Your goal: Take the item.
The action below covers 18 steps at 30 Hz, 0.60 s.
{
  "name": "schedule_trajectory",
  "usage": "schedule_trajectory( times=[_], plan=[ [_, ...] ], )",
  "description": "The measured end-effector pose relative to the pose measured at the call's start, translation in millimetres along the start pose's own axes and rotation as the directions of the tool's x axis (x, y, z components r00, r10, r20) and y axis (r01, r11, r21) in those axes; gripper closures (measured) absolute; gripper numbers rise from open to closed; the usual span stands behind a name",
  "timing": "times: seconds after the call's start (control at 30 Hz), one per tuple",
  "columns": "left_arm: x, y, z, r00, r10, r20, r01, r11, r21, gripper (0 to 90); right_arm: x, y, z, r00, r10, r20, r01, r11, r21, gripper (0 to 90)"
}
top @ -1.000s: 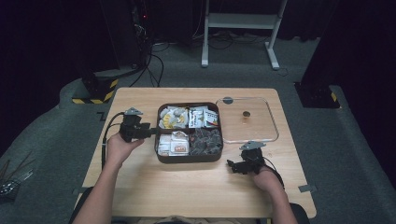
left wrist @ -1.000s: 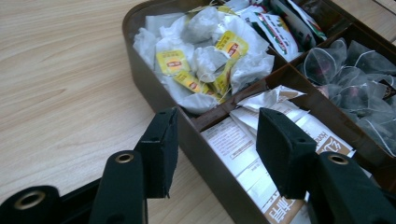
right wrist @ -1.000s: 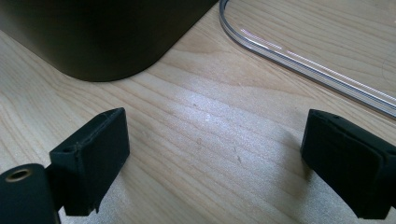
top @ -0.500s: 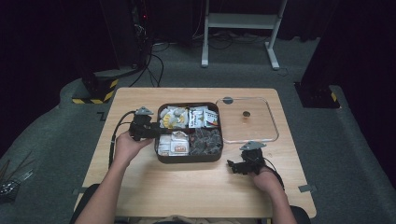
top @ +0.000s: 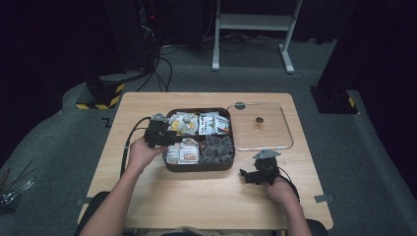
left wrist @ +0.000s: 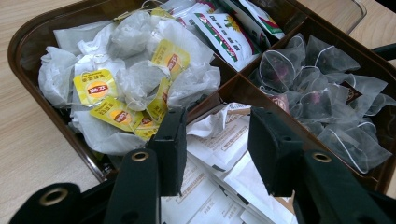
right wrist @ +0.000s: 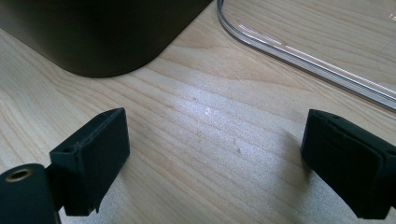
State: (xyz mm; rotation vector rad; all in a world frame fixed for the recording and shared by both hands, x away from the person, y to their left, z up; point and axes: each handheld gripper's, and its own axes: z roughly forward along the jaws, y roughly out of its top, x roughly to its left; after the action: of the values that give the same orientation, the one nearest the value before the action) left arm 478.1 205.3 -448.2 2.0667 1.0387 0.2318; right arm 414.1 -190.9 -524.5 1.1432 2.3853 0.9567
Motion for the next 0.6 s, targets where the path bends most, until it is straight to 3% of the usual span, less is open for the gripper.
schedule_trajectory(
  times=[0.17, 0.2, 0.4, 0.6],
  plan=[
    [0.6, 0.7, 4.8, 0.9999, 0.012, -0.002, -0.012, 0.9998, 0.014, 62.0, 0.0, -0.5, -0.4, 1.0000, -0.002, 0.001, 0.002, 1.000, -0.001, 7.8],
    [1.3, 2.2, 8.8, 0.9998, 0.017, 0.004, -0.018, 0.9990, 0.041, 62.1, 0.0, -0.6, -0.4, 1.0000, -0.003, 0.001, 0.003, 1.000, -0.001, 7.8],
    [3.3, 5.0, 19.5, 0.9994, 0.027, 0.020, -0.029, 0.9958, 0.087, 64.0, 0.7, -1.2, -1.1, 1.0000, 0.003, 0.004, -0.003, 1.000, -0.001, 7.8],
    [3.2, 7.2, 23.0, 0.9986, 0.053, 0.010, -0.054, 0.9940, 0.095, 66.3, 0.8, -1.7, -1.6, 1.0000, 0.001, 0.005, -0.001, 1.000, -0.002, 7.8]
  ],
)
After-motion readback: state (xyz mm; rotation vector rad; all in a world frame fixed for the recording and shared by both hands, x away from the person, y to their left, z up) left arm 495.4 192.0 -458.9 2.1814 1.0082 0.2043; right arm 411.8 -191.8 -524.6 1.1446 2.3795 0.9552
